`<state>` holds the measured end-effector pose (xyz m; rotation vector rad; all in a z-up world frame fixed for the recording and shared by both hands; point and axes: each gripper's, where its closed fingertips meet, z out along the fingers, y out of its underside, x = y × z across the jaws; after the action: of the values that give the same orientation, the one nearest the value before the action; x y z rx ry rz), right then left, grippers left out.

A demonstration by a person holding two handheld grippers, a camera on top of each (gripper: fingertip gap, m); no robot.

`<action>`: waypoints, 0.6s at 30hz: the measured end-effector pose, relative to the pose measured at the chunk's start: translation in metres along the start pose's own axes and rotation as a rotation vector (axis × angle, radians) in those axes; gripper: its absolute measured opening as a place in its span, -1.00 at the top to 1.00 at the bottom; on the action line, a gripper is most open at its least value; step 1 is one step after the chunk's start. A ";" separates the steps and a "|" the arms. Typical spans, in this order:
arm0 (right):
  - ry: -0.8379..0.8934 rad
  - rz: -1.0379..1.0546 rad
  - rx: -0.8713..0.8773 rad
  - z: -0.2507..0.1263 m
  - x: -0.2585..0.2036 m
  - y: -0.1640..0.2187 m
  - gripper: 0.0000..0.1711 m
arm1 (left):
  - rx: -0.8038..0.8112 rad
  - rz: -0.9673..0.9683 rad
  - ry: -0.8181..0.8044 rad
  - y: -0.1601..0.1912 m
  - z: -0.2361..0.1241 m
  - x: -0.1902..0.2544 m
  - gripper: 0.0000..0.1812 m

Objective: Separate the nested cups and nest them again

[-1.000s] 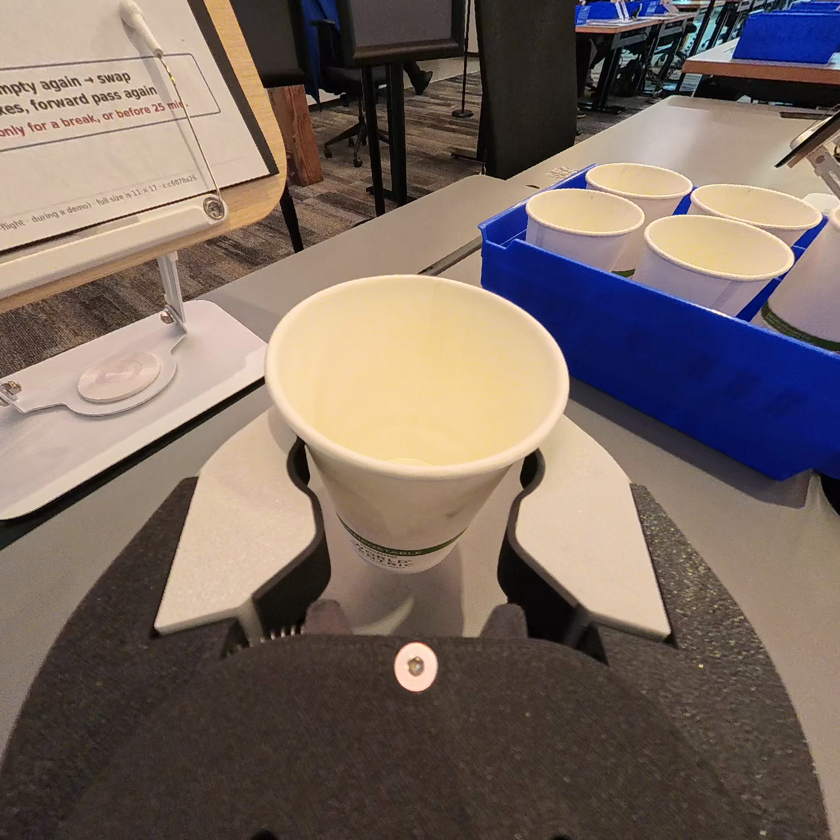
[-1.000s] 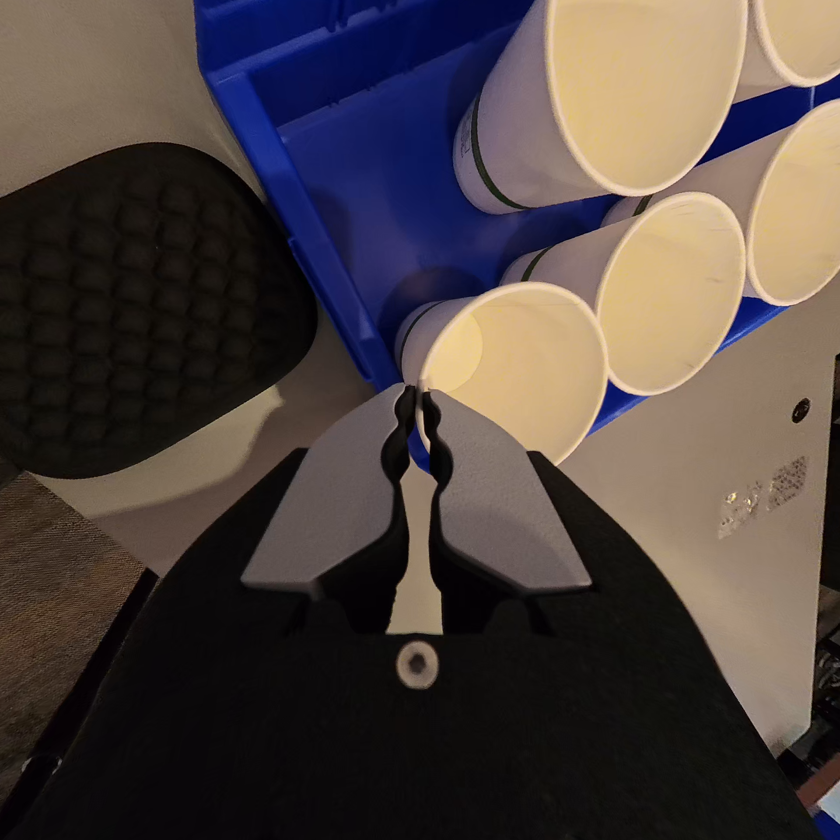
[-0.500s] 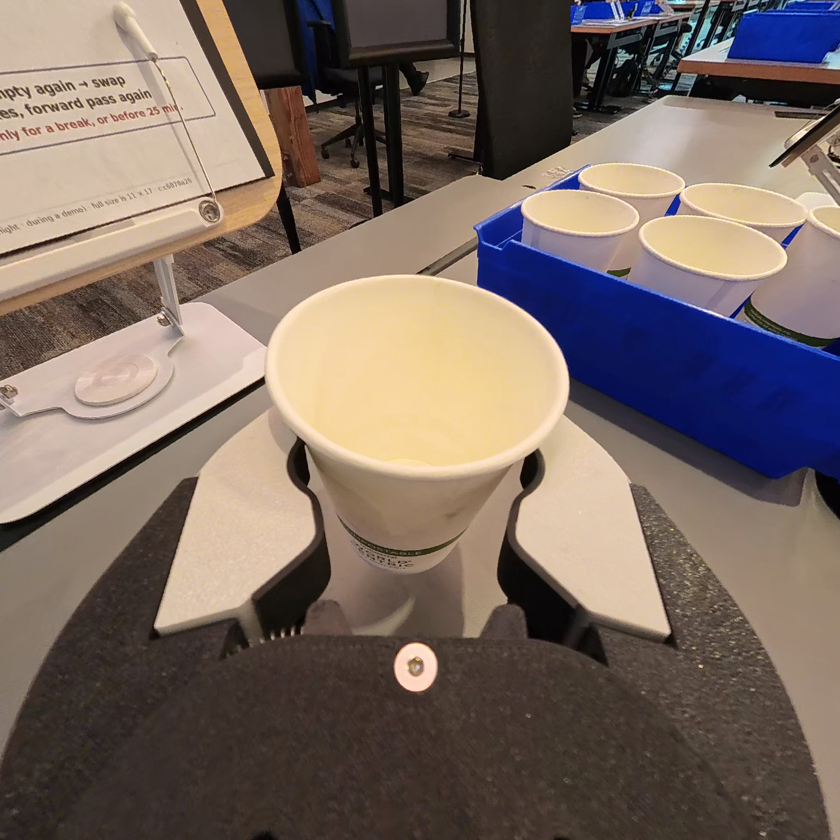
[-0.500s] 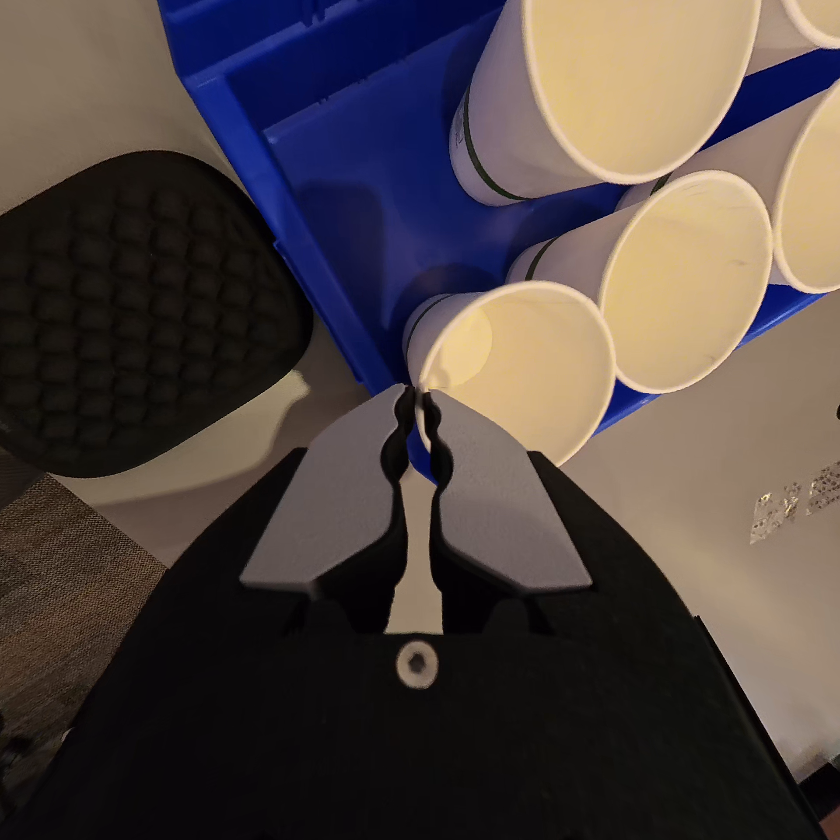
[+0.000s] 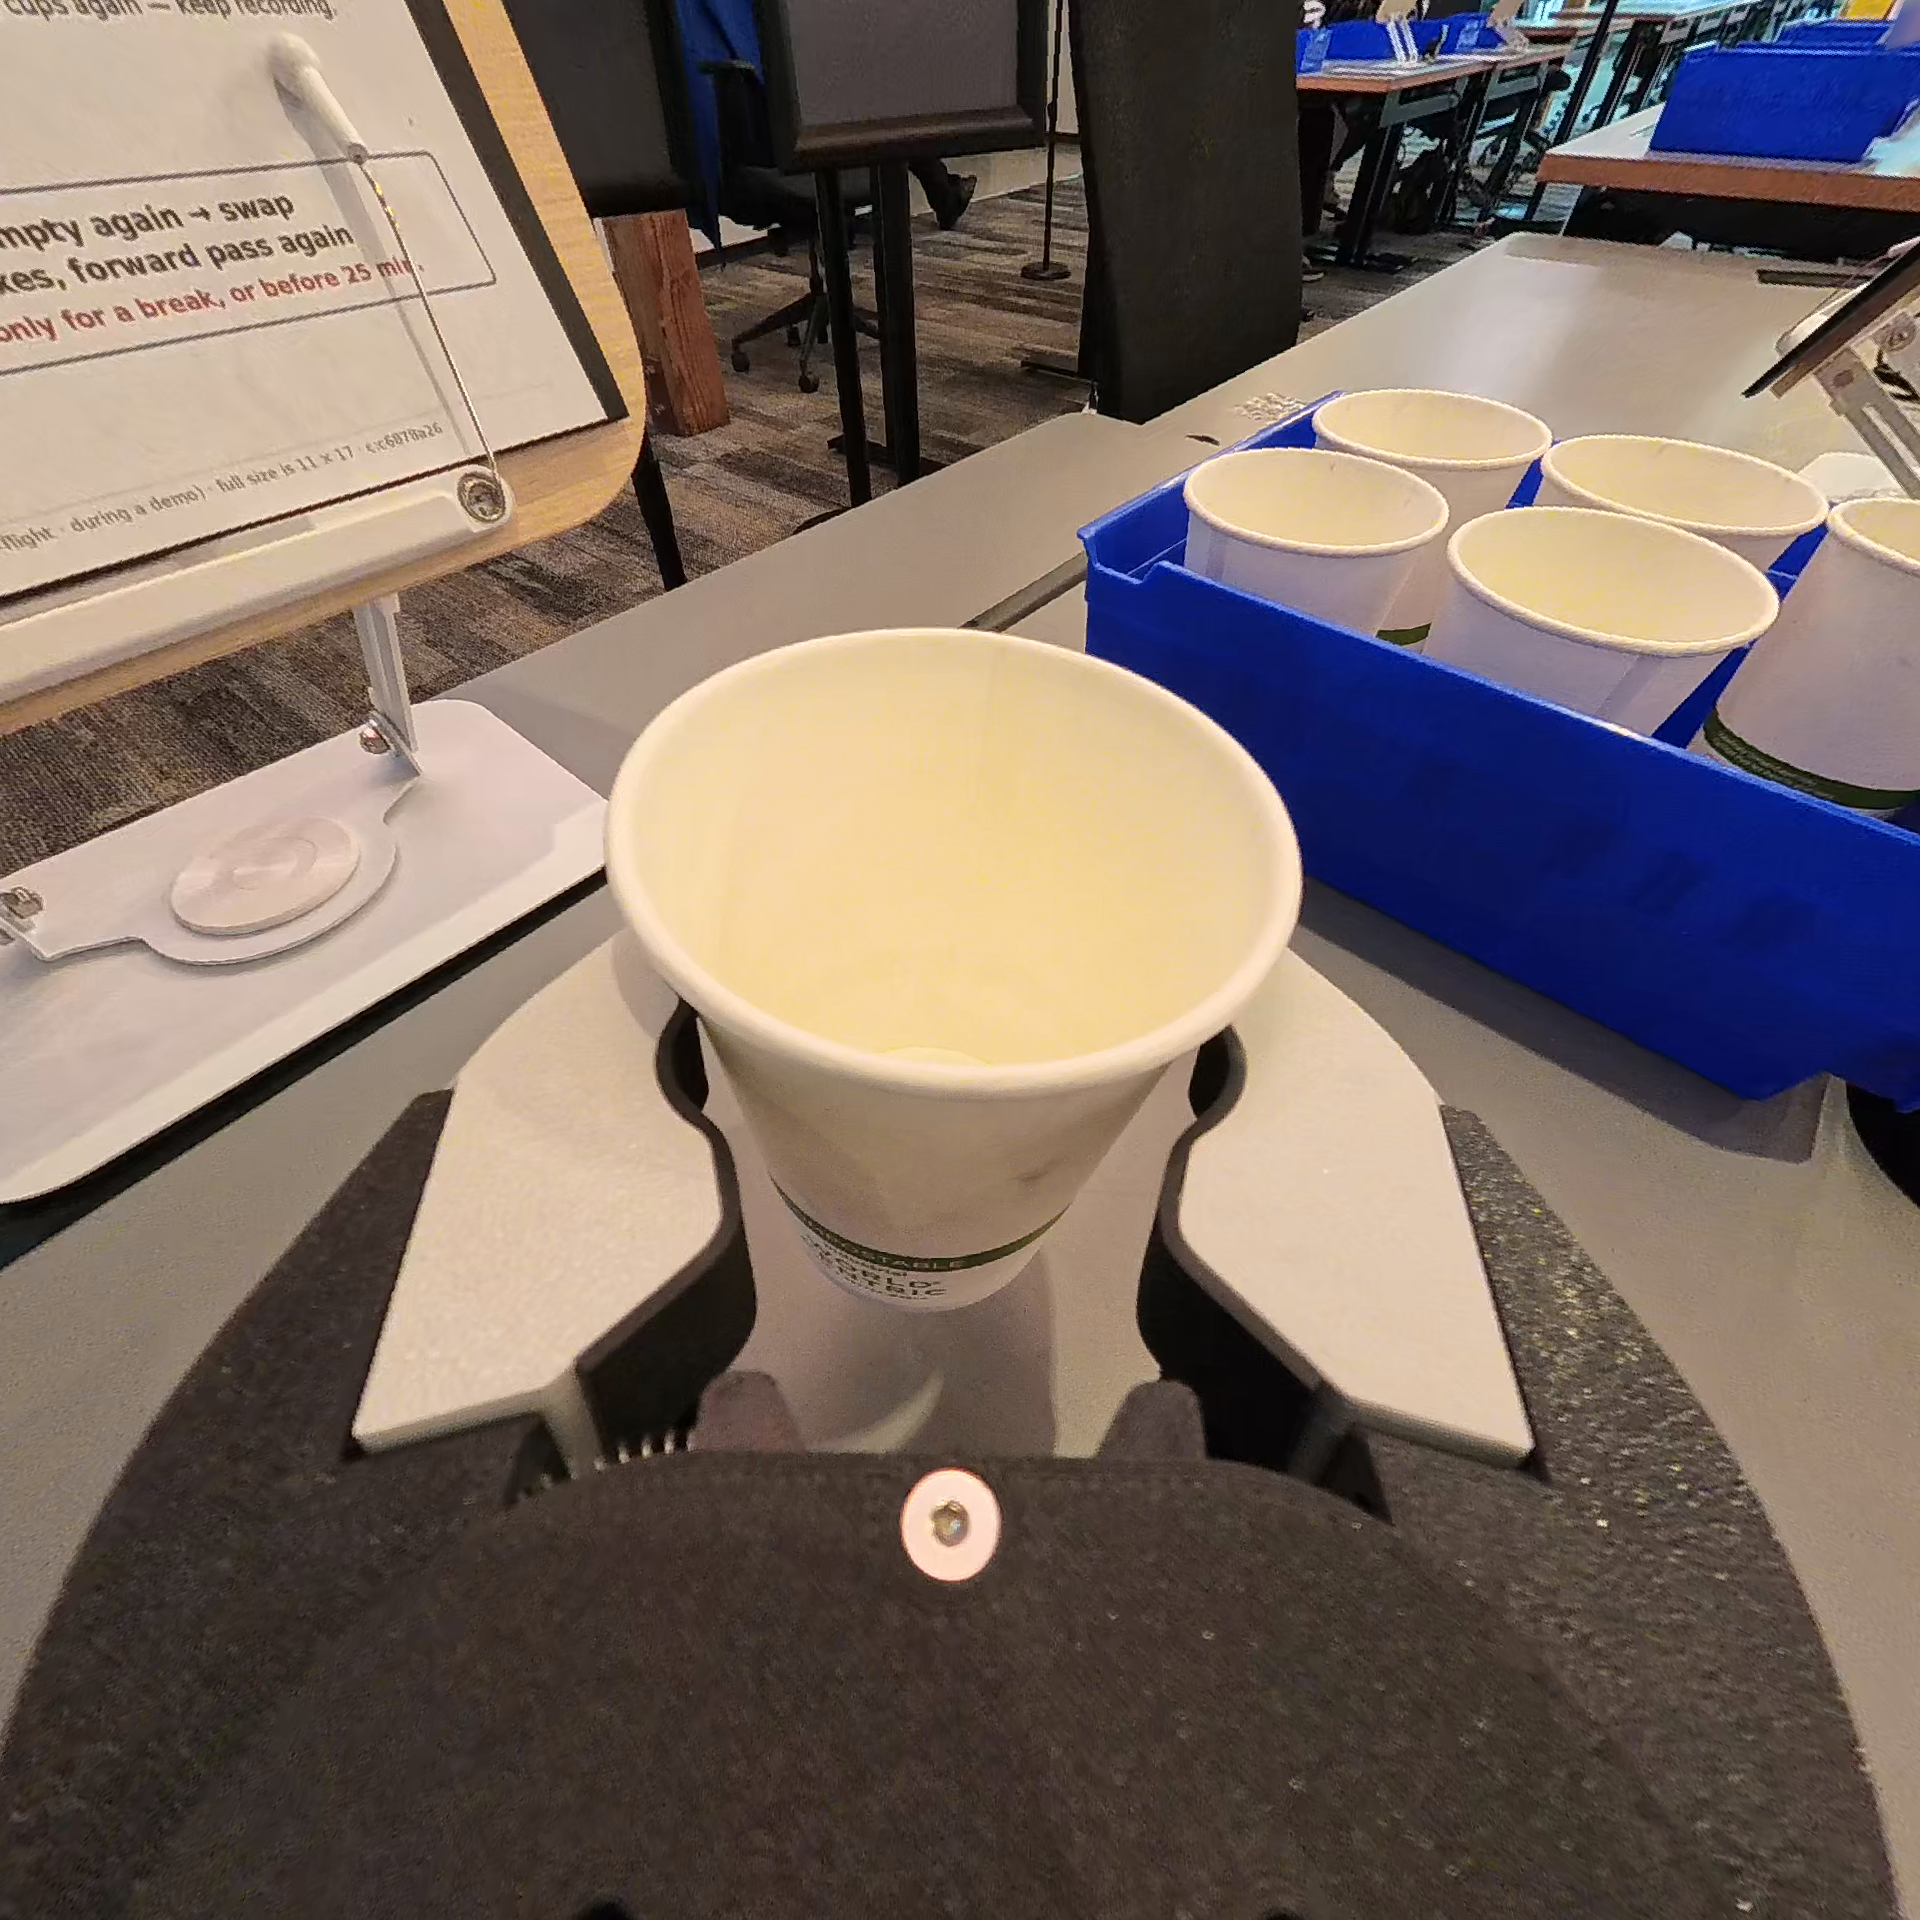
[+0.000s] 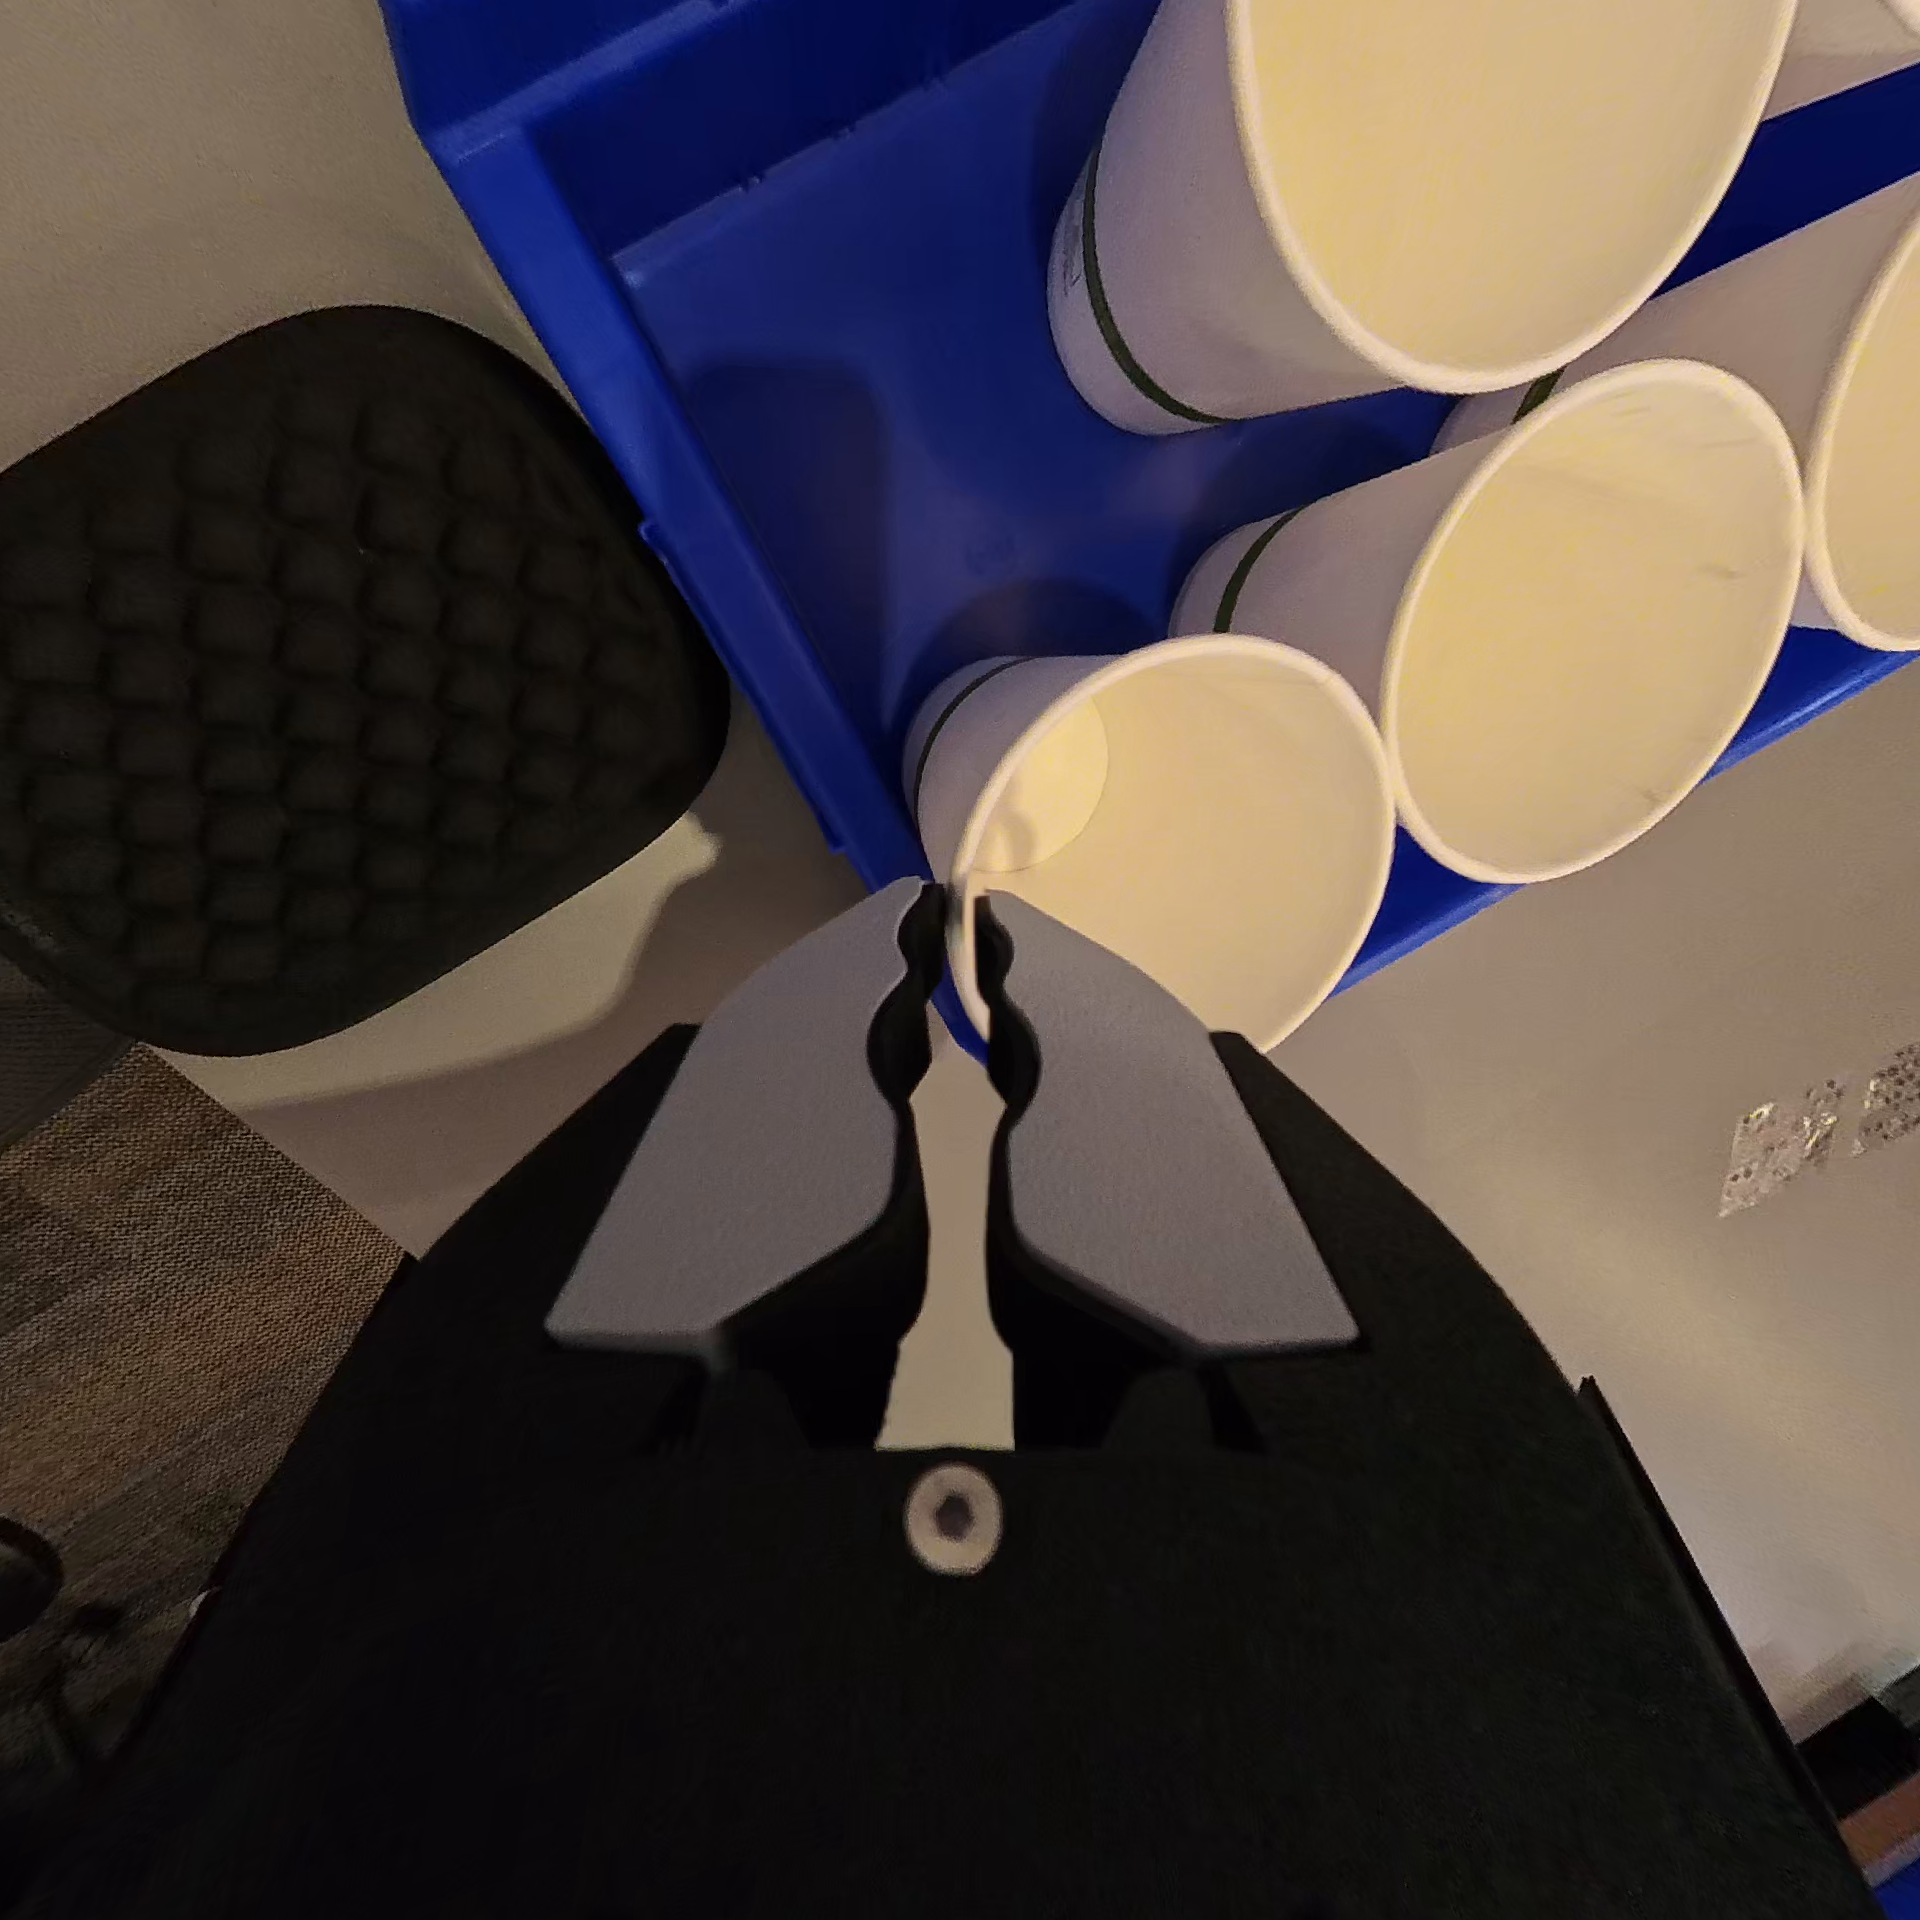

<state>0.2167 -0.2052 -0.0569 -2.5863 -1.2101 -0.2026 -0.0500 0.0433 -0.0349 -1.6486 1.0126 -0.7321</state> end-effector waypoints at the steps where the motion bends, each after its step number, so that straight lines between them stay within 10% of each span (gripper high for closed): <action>1: 0.011 0.003 0.002 0.000 0.002 0.000 0.86 | 0.001 0.000 0.001 0.000 0.000 0.000 -0.02; 10: 0.089 -0.037 0.130 -0.054 0.023 -0.046 0.77 | -0.001 0.002 0.007 0.000 0.001 0.002 -0.02; 18: 0.080 -0.253 0.269 -0.095 0.024 -0.174 0.77 | -0.002 0.012 0.017 0.000 0.001 0.007 -0.03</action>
<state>0.0973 -0.1109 0.0721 -2.1759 -1.4260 -0.1779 -0.0459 0.0379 -0.0354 -1.6392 1.0344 -0.7388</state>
